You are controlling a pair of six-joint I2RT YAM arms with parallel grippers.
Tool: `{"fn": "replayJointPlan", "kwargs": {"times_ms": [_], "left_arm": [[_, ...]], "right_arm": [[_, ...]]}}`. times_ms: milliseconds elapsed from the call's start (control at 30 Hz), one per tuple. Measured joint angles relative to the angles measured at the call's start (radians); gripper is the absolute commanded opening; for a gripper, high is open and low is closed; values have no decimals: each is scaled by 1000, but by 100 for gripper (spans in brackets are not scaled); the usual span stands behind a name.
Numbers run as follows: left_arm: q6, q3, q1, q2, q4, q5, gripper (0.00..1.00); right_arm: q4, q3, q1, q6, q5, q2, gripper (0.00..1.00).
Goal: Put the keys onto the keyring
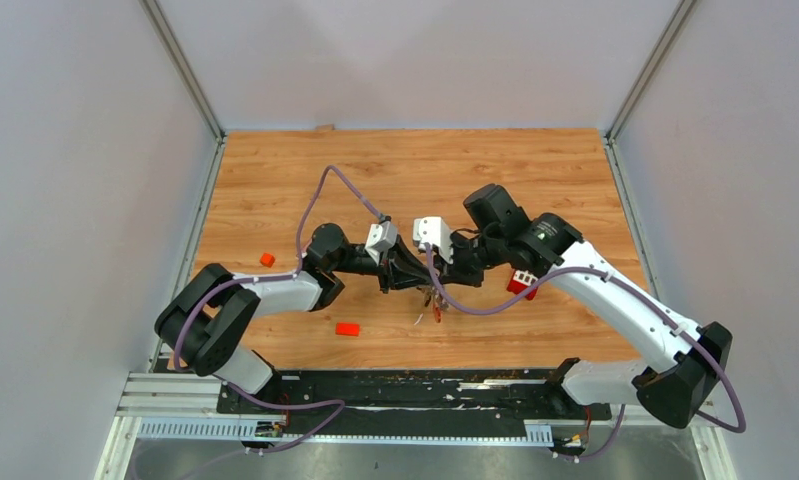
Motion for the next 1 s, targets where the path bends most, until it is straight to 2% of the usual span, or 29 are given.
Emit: {"fn": "replayJointPlan", "kwargs": {"times_ms": [400, 500, 600, 700, 833, 967, 1000], "left_arm": [[-8, 2, 0, 8, -3, 10, 27], [-8, 3, 0, 8, -3, 10, 21], [-8, 5, 0, 8, -5, 16, 11], [-5, 6, 0, 10, -6, 25, 9], [-5, 7, 0, 15, -6, 30, 14], [-5, 7, 0, 18, -6, 32, 0], [-3, 8, 0, 19, -6, 35, 0]], "right_arm": [[-40, 18, 38, -23, 63, 45, 0], [-42, 18, 40, -30, 66, 45, 0], [-46, 19, 42, -30, 68, 47, 0], [-51, 24, 42, -31, 73, 51, 0], [-58, 30, 42, -30, 74, 59, 0], [-60, 30, 43, -30, 75, 60, 0], [-61, 30, 43, -30, 75, 60, 0]]}}
